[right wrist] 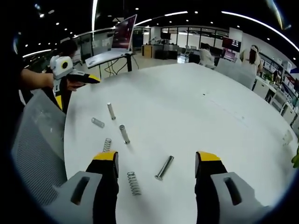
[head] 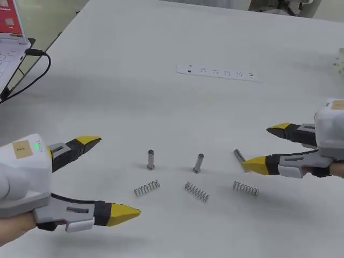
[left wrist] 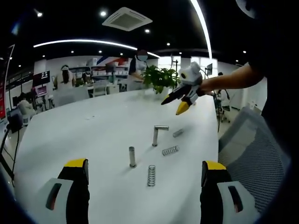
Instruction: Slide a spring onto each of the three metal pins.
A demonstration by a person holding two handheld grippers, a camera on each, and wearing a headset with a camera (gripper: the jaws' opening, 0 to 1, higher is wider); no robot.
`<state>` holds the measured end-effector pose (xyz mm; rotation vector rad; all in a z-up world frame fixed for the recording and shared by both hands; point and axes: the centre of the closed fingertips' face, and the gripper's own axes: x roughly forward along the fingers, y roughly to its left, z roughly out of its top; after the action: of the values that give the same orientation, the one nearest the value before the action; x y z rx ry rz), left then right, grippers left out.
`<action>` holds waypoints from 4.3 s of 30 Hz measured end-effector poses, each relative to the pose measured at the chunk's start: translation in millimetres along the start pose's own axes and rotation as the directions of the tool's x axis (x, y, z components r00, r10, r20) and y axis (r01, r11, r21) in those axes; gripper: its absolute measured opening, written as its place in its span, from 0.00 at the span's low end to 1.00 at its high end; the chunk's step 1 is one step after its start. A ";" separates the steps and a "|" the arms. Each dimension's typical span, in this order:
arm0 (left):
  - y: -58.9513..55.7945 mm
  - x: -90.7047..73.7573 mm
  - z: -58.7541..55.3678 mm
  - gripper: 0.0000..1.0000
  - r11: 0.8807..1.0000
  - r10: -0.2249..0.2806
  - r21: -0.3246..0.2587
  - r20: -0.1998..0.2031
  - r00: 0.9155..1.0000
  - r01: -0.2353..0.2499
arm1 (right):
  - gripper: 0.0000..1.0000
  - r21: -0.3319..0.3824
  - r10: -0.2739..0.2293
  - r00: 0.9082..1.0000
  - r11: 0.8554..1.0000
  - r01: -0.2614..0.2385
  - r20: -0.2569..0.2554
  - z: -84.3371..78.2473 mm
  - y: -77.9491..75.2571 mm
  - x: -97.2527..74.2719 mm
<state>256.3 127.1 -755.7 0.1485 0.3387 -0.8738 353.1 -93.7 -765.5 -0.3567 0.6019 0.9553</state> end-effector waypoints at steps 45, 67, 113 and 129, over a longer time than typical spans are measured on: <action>6.1 -1.4 -7.5 0.98 0.999 0.017 -0.027 -0.018 1.000 -0.018 | 0.14 0.225 0.045 0.932 0.974 0.040 -0.359 -49.7 -23.9 58.8; 8.9 -1.1 -13.6 0.98 0.999 0.025 -0.047 -0.023 0.999 -0.027 | 0.08 0.261 0.051 0.893 0.962 0.076 -0.448 -60.2 -25.2 68.5; 5.3 4.3 -12.0 0.97 0.999 0.011 -0.034 -0.042 0.999 -0.012 | 0.05 0.275 0.010 0.945 0.958 0.084 -0.326 -54.2 -9.7 47.2; 3.7 5.2 -9.2 0.98 1.000 0.008 -0.028 -0.035 0.999 -0.009 | 0.05 0.265 -0.020 0.966 0.960 0.090 -0.256 -46.6 -7.6 37.2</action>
<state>260.1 128.1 -766.2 0.1395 0.3828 -0.8580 360.7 -98.4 -825.0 -0.2456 0.9409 0.7650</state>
